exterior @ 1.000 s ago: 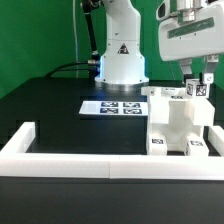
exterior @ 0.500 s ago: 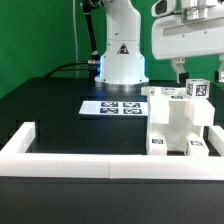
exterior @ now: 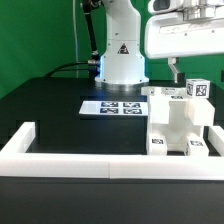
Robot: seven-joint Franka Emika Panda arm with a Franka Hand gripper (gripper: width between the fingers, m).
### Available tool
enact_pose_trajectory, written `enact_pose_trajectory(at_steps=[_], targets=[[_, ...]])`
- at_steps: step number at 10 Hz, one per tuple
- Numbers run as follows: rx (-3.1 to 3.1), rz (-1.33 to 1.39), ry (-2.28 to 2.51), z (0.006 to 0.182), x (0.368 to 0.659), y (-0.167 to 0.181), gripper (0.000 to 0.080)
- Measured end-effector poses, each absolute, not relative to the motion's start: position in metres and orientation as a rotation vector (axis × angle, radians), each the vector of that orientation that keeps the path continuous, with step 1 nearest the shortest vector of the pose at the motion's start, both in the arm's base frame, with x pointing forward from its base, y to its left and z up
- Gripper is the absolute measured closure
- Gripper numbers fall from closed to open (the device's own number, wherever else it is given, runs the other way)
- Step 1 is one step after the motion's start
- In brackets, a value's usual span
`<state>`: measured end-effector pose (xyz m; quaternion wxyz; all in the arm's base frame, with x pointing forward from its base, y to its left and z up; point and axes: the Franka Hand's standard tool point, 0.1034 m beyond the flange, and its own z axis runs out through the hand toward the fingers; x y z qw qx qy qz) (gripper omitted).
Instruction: Assemble chair
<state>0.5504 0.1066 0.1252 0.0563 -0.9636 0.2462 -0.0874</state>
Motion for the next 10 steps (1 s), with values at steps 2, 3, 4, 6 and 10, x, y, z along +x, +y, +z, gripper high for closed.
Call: enact_pose_trajectory(at_steps=[2,3,4,6,10], targets=[[-2.934,-0.236,0.722,0.125,0.549,0.106,0.0151],[-2.954,-0.125,0.673,0.124,0.545,0.103,0.0151],[-2.954,-0.03,0.661,0.127,0.546,0.098,0.0151],[-2.954,0.14,0.637,0.128,0.545,0.092,0.0151],[-3.012,0.1,0.523,0.126,0.551,0.106,0.0151]])
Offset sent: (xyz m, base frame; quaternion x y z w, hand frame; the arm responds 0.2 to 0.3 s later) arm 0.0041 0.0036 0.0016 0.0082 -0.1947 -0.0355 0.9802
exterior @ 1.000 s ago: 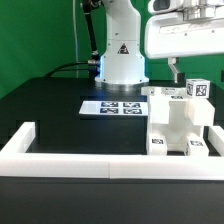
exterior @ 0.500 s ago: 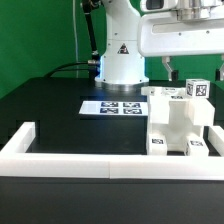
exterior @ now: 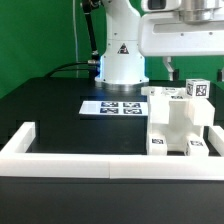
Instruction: Assemble chair
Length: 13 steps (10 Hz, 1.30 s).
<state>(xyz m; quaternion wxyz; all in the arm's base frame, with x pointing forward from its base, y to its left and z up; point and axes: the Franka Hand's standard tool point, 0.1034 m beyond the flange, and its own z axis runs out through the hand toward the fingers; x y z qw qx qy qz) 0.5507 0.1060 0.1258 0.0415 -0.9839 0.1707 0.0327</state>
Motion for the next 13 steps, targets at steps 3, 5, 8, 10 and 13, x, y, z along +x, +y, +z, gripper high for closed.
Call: enact_pose_trajectory(at_steps=[3,5,8,10,13], targets=[[-3.011,0.1,0.533,0.1255,0.5511,0.1029,0.0151],[-3.028,0.076,0.429,0.126,0.5533,0.1042,0.0151],[-3.051,0.028,0.191,0.1254,0.5566,0.1014,0.0151],[-3.054,0.02,0.206,0.1236,0.5549,0.1055,0.0151],[-3.054,0.02,0.211,0.1236,0.5552,0.1036,0.0415]])
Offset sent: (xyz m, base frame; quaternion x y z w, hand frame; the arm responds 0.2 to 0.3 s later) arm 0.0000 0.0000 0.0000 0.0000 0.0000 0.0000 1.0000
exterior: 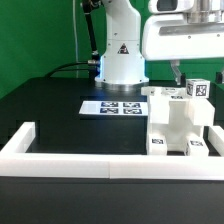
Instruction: Assemble chair
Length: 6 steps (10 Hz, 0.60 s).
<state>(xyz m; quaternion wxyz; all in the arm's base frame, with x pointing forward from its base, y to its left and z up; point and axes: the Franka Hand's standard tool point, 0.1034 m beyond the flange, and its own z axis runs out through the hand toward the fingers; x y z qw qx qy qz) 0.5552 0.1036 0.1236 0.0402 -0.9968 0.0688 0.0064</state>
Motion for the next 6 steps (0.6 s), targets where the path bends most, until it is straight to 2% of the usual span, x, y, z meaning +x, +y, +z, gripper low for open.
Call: enact_pose_trajectory(at_steps=[1,2,6], targets=[[-3.054,0.02,0.211,0.1236,0.5553,0.1034,0.0415],[-3.054,0.02,0.212,0.1236,0.5553,0.1033,0.0515],[-3.048,0.023,0.285,0.1236,0.5553,0.1032,0.0515]])
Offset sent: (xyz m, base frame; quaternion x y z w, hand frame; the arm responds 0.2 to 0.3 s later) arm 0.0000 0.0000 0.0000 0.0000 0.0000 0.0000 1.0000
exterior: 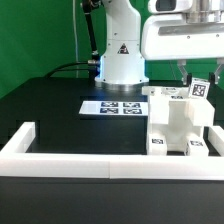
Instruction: Assemble chair
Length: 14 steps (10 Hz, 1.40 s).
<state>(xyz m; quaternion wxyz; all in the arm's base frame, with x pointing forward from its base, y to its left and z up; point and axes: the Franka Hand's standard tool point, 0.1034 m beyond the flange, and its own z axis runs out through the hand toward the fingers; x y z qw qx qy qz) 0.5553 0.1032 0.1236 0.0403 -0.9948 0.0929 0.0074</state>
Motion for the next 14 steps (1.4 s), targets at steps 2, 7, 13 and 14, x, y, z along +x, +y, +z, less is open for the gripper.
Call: enact_pose_trajectory(at_steps=[2,7,13,14], targets=[[-3.004,0.035,0.592,0.1235,0.5552,0.1036,0.0514],[-2.881,0.052,1.043,0.1237,0.5555,0.1046,0.0514],[-2.993,0.036,0.656,0.1235,0.5559,0.1013,0.0159],[-3.004,0.034,0.605,0.1233,0.5558,0.1004,0.0159]])
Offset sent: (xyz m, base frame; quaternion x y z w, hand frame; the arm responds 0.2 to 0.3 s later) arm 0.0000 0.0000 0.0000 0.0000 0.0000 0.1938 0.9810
